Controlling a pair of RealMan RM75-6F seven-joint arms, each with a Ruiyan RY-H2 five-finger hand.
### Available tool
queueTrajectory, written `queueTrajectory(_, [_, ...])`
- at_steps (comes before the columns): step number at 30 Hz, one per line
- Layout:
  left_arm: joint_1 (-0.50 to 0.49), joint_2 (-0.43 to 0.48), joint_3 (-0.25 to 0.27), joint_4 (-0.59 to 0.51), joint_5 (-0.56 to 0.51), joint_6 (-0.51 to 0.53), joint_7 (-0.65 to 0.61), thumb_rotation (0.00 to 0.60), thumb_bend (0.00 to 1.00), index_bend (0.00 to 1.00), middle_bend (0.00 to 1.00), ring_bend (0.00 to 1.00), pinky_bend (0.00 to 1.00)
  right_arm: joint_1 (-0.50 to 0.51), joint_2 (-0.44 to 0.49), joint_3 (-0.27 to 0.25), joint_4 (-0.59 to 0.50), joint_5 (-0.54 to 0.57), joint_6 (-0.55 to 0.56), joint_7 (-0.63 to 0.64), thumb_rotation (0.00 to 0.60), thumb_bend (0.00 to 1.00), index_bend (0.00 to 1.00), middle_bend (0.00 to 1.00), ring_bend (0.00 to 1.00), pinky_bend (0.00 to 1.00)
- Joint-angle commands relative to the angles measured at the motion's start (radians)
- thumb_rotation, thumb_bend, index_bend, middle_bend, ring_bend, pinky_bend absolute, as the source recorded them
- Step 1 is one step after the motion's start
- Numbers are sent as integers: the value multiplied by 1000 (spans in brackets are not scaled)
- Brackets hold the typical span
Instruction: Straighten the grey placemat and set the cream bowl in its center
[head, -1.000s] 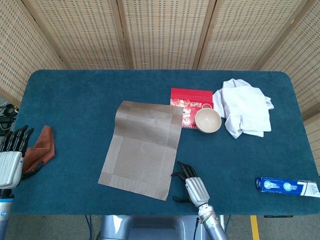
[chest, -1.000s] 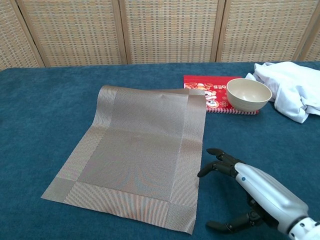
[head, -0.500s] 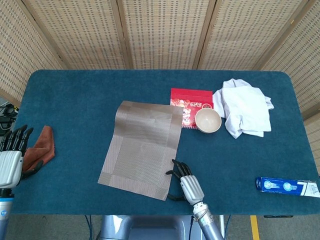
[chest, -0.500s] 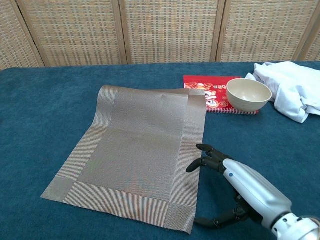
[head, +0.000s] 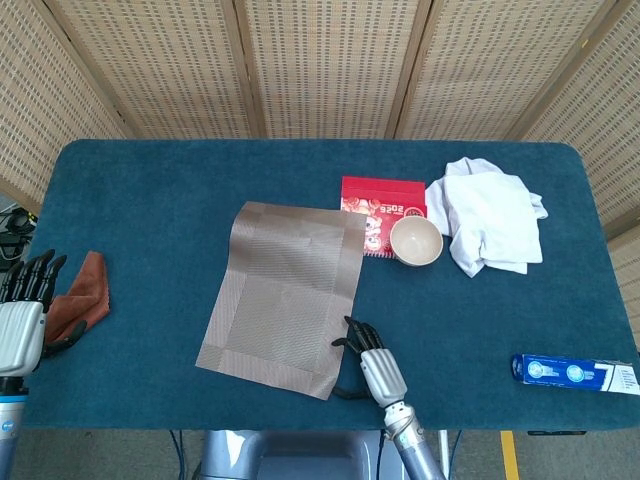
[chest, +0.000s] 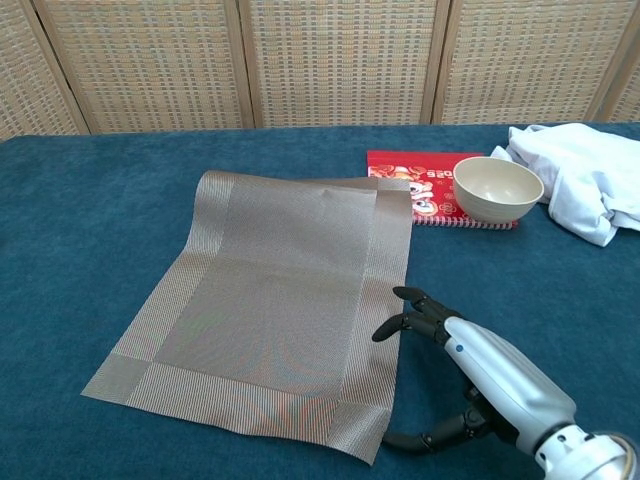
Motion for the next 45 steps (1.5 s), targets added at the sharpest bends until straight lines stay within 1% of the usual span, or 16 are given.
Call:
queueTrajectory(1, [0,0,0,0,1,0,-1,600,238,5,0,0,0,-1,-13,-1,21,-11,15,20,600,343,310,30,0,97])
queueTrajectory(2, [0,0,0,0,1,0,-1,600,238,5,0,0,0,-1,-16,-1,27,-13,18,24,600,374,310,30,0,97])
queueTrajectory(5, [0,1,-1,1,0,0,-3,600,237,5,0,0,0,-2,-24,-1,41,-19,26,34,600,419,311,31,0,97])
queueTrajectory(9, [0,0,-3,2,-6,0,-3,600,238,5,0,0,0,-4,-29,1,46,-13,23,46,600,432,318,32,0,97])
queueTrajectory(12, [1,1,-5,1,-8,1,-4,600,237,5,0,0,0,-6,-33,3,49,-9,24,48,600,427,372,48,0,97])
queueTrajectory(17, [1,1,-6,0,-10,2,-6,600,237,4,0,0,0,-11,-38,5,55,-9,34,51,600,388,511,134,0,99])
queueTrajectory(20, [1,1,-7,-1,-12,2,-7,600,238,4,0,0,0,-15,-42,9,62,-4,36,50,600,372,552,162,0,100])
queueTrajectory(28, [1,1,-9,0,-16,0,-7,600,238,5,0,0,0,-22,-51,0,68,4,23,66,600,367,571,168,0,100])
queueTrajectory(34, [0,2,-11,0,-20,-2,-7,600,237,5,0,0,0,-16,-60,13,73,1,31,82,600,367,571,168,0,101])
queueTrajectory(45, [0,4,-12,-5,-28,-4,-3,600,237,5,0,0,0,-22,-78,12,62,20,7,138,600,365,570,168,0,99])
